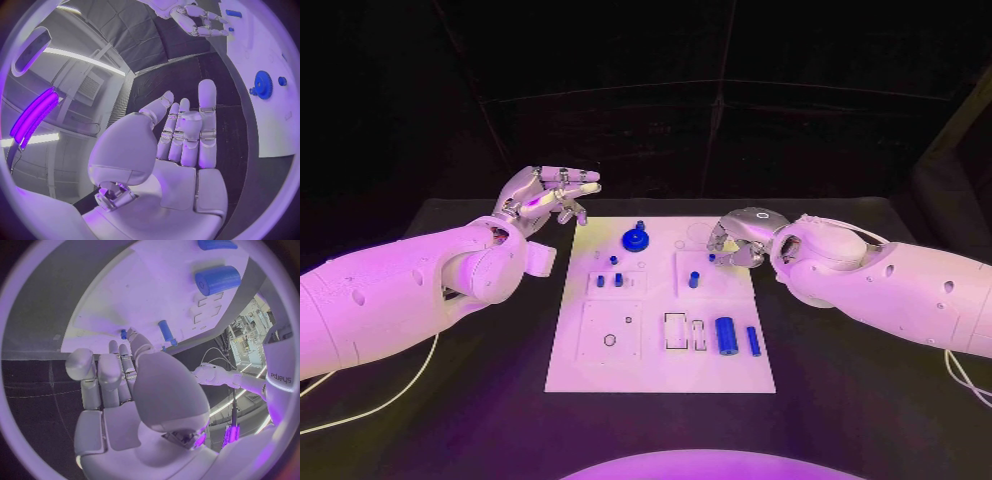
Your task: Assemble the parts on the task board
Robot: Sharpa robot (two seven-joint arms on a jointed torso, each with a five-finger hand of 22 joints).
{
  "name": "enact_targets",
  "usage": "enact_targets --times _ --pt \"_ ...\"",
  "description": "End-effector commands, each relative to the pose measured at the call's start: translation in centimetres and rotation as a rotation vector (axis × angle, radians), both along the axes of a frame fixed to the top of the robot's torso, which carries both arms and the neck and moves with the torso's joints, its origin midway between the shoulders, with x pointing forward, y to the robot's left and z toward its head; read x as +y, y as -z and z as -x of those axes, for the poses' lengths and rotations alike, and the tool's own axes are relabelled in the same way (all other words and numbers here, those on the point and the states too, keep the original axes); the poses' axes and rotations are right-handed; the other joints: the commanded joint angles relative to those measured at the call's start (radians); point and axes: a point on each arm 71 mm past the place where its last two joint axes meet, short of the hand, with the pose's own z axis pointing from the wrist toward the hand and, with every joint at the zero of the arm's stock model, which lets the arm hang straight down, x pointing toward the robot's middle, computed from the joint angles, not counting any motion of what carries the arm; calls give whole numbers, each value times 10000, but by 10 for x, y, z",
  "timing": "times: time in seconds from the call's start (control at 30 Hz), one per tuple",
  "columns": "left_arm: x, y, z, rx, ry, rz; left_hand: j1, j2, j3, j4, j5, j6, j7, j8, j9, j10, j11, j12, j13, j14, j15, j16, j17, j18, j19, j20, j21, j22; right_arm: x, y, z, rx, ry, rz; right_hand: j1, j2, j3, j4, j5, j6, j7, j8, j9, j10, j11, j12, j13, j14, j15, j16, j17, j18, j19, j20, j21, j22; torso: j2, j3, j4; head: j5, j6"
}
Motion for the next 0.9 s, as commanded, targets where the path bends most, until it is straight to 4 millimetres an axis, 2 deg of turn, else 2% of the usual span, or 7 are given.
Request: enact_targets --times 0.03,0.47,0.6,0.63,0.9 --pt "0 -3 0 -110 -23 609 -69 12 -10 60 -16 17 42 44 -13 14 24 59 14 -102 12 -80 -42 107 -84 11 -66 -22 0 2 -2 25 14 276 128 -11 267 -40 -105 63 34 -112 4 100 44 -83 -203 98 54 95 69 -91 86 11 80 68 3 0 -11 13 -14" --pt "1 -2 0 -29 -12 620 -40 11 -12 63 -16 -11 54 38 -15 -13 35 67 14 -153 20 -130 -128 105 -103 16 -117 -56 6 12 -3 568 -59 472 70 -64 1308 -147 -413 361 23 -204 24 434 20 -161 -671 182 35 507 491 -167 311 10 410 514 6 14 -19 54 -50" --pt "1 -2 0 -2 -25 605 -29 15 -9 63 -15 -17 57 38 -15 -21 37 69 14 -165 22 -141 -148 105 -106 17 -129 -64 7 14 -3 661 -100 500 0 -109 1534 -153 -444 440 12 -210 25 524 4 -183 -700 198 27 588 566 -187 368 3 492 624 -2 9 -27 59 -64" --pt "1 -2 0 4 -31 600 -24 17 -7 62 -15 -19 57 38 -15 -23 37 70 14 -167 22 -142 -151 105 -107 17 -133 -67 8 14 -3 682 -120 489 -86 -175 1775 -163 -468 490 10 -231 20 592 2 -223 -708 204 22 652 619 -202 405 -1 557 708 2 7 -27 65 -62" --pt "1 -1 -1 54 -36 579 19 37 9 56 -15 -26 59 43 -12 -35 38 81 16 -188 24 -161 -189 105 -111 19 -161 -87 12 15 -2 756 -197 439 -299 -346 2354 -204 -488 620 11 -242 23 763 -32 -305 -703 215 18 795 732 -242 515 -11 728 940 0 9 -16 57 -78"
